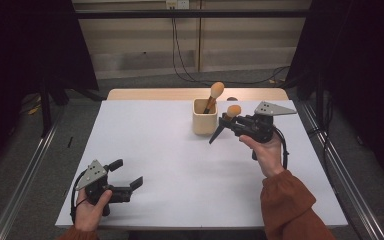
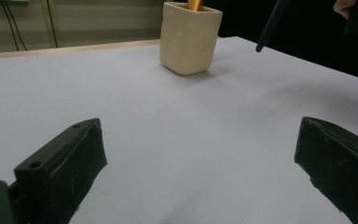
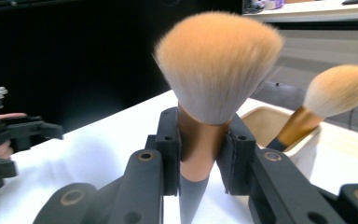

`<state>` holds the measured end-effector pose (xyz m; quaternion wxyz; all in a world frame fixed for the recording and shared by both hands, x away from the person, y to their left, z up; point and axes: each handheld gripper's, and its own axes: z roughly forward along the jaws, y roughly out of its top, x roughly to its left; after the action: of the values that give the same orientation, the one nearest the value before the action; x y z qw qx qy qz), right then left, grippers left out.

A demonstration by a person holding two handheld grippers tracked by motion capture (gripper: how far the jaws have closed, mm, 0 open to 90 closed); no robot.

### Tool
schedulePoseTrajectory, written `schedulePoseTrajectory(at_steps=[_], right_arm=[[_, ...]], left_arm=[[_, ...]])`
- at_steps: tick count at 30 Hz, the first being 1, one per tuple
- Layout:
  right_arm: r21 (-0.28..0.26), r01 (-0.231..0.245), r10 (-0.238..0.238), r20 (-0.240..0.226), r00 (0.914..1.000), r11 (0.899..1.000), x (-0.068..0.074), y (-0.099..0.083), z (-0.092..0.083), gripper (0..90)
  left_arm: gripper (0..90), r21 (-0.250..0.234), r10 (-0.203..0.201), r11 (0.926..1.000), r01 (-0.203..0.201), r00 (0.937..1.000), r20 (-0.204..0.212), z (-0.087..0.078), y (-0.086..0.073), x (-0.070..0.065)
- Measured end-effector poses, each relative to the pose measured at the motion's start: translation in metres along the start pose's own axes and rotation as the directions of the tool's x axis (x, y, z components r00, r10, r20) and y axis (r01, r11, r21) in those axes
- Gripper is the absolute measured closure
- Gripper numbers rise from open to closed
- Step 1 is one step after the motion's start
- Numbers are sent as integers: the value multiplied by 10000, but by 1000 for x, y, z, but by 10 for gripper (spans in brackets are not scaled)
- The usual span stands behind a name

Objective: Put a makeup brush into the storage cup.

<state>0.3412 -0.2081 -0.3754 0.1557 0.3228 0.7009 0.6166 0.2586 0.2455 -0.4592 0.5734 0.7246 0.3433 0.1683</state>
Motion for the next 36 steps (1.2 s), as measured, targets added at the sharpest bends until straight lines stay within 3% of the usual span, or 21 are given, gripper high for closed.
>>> schedulePoseTrajectory(at_steps=[5, 15, 23, 31, 36], right_arm=[[-162, -80, 83, 201, 9998, 9998, -12, 12, 2, 720], [-57, 482, -478, 591, 9971, 9988, -20, 43, 8, 721], [-313, 486, -456, 912, 9948, 9983, -30, 59, 16, 721], [-9, 395, -391, 1127, 9929, 9992, -40, 64, 29, 721], [471, 516, -568, 1169, 9915, 9976, -44, 69, 43, 721]], left_arm=[[16, 60, 64, 10000, -65, 10000, 40, -1, 0, -2], [14, 160, 156, 9998, -155, 9999, -19, -3, 0, -4], [14, 240, 224, 9995, -224, 9997, 9, -3, 0, -5], [15, 348, 443, 9984, -447, 9989, 120, -2, 0, -4], [15, 301, 402, 9987, -403, 9992, 23, -2, 0, -3]])
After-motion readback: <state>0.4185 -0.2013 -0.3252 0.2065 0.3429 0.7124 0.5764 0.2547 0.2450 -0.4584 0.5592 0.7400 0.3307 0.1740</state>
